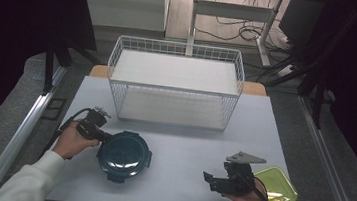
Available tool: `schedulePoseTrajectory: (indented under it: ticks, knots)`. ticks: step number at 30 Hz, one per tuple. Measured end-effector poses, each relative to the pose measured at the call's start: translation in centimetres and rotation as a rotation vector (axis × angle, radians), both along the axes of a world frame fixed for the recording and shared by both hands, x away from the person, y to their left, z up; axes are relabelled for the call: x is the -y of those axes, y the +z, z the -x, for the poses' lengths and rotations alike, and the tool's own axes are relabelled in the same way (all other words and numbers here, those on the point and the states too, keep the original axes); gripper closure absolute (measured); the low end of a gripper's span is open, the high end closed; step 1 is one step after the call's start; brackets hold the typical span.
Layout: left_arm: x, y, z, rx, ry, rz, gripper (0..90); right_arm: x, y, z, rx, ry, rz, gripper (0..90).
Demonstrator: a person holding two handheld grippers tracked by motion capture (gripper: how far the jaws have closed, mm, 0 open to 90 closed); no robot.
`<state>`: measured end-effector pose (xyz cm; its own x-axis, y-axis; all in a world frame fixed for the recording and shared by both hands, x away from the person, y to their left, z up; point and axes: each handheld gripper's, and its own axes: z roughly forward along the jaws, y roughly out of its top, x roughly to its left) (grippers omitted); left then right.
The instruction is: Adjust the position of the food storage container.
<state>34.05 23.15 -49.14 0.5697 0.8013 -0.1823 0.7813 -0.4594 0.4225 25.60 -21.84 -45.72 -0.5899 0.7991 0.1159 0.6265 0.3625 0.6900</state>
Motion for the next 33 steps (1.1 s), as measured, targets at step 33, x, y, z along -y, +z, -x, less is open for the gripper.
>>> schedulePoseTrajectory:
  ticks: [33]
  knots:
    - [-2.5,-0.8,6.2,-0.022,0.093,0.046,90.0,0.1,0.2,0.2,0.003,-0.008,-0.002,18.2]
